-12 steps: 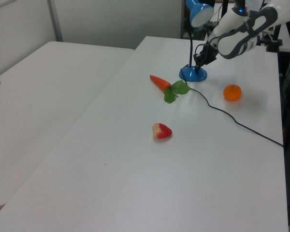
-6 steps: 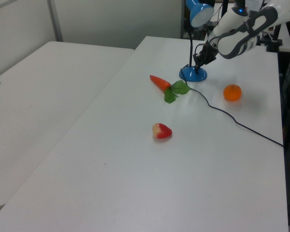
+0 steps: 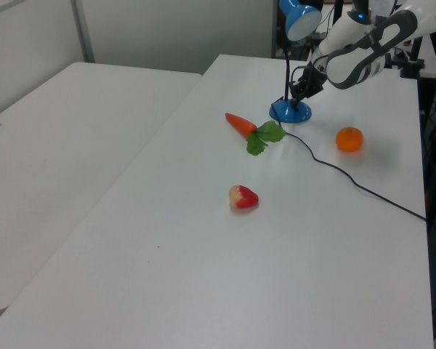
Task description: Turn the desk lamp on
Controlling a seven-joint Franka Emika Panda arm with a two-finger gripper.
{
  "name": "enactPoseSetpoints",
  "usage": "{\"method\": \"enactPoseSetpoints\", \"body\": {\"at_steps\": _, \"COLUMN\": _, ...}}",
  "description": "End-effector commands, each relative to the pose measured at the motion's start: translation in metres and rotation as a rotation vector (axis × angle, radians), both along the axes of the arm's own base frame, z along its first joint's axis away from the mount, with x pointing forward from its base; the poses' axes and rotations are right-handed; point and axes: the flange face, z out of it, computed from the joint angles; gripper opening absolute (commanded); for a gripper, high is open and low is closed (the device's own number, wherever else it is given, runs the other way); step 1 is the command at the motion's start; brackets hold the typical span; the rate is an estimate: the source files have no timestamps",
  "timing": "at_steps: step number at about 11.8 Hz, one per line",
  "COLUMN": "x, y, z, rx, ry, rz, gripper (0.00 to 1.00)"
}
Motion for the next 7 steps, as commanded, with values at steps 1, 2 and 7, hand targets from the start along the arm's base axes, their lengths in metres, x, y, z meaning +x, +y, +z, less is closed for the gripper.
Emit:
{"method": "enactPoseSetpoints", "body": {"at_steps": 1, "x": -0.0128, "y": 0.0182, "z": 0.0074, "rx": 0.016, "ry": -0.004, "rz": -0.002, "gripper": 0.00}}
{"method": "enactPoseSetpoints", "body": {"at_steps": 2, "x": -0.0160, "y": 0.0193, "z": 0.0085, "rx": 0.016, "ry": -0.002, "rz": -0.002, "gripper": 0.00}}
{"method": "enactPoseSetpoints", "body": {"at_steps": 7, "x": -0.0199, "y": 0.0265, "z": 0.0041, "rx": 0.021, "ry": 0.008, "rz": 0.007, "gripper": 0.00}}
